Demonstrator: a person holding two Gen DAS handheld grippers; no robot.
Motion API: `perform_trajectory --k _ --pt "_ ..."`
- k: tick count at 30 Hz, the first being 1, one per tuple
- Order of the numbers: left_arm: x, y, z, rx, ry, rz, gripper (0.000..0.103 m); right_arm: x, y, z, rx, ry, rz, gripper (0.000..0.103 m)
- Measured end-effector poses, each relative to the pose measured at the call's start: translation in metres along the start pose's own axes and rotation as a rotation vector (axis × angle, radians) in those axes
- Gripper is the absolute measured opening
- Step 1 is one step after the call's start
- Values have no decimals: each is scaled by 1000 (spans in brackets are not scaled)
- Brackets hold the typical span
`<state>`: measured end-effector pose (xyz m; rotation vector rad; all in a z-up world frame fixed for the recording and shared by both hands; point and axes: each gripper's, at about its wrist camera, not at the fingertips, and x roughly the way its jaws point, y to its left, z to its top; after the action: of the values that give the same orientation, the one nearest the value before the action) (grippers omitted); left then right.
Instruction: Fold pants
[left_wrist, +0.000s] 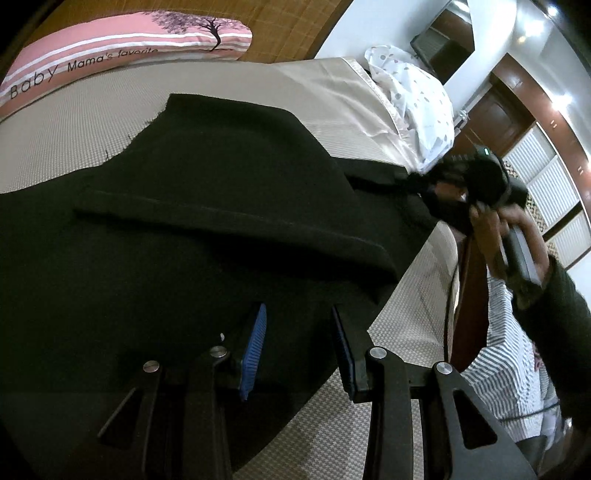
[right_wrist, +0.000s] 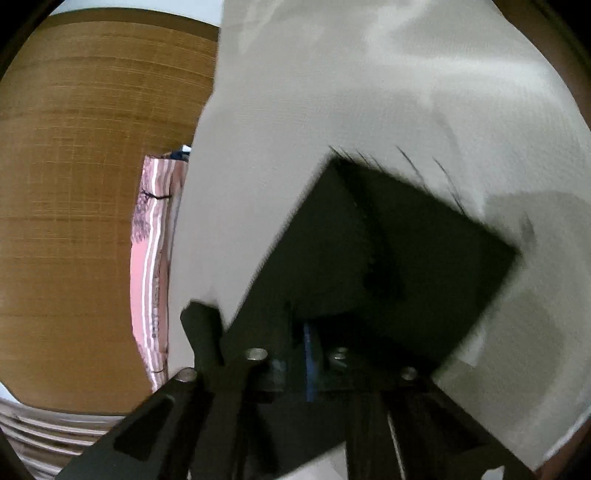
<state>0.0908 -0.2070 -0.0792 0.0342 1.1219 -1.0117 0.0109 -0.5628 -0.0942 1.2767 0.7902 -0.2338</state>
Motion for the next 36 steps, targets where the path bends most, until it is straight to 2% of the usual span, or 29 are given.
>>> perform_trajectory --k 6,13,15,18,20,22,26,29,31,36 --pt "1 -1 0 1 -5 -3 37 23 32 44 -8 -76 40 4" --pt "0 0 -5 0 -15 -10 37 75 38 74 4 -95 -82 4" --pt "0 0 -5 -2 -17 -14 37 78 36 75 0 -114 -79 4" --pt "-1 2 -4 -8 -21 -25 37 75 38 74 -16 -122 -91 6" --pt "-1 3 -5 -13 -22 -30 37 69 40 70 -25 -106 -80 20" --pt "-1 4 -6 -19 -25 -38 37 58 45 59 -58 -99 -56 25" --pt "-2 8 -5 -27 -31 -51 37 51 53 20 -177 4 -39 24" --pt "-2 8 -5 -25 -33 -49 37 67 52 -8 -217 118 -11 18" --pt "-2 7 -5 -21 -33 -45 37 84 54 -21 -239 161 -26 16" --pt "-2 7 -3 -25 -33 -48 37 103 77 -14 -279 123 -29 15"
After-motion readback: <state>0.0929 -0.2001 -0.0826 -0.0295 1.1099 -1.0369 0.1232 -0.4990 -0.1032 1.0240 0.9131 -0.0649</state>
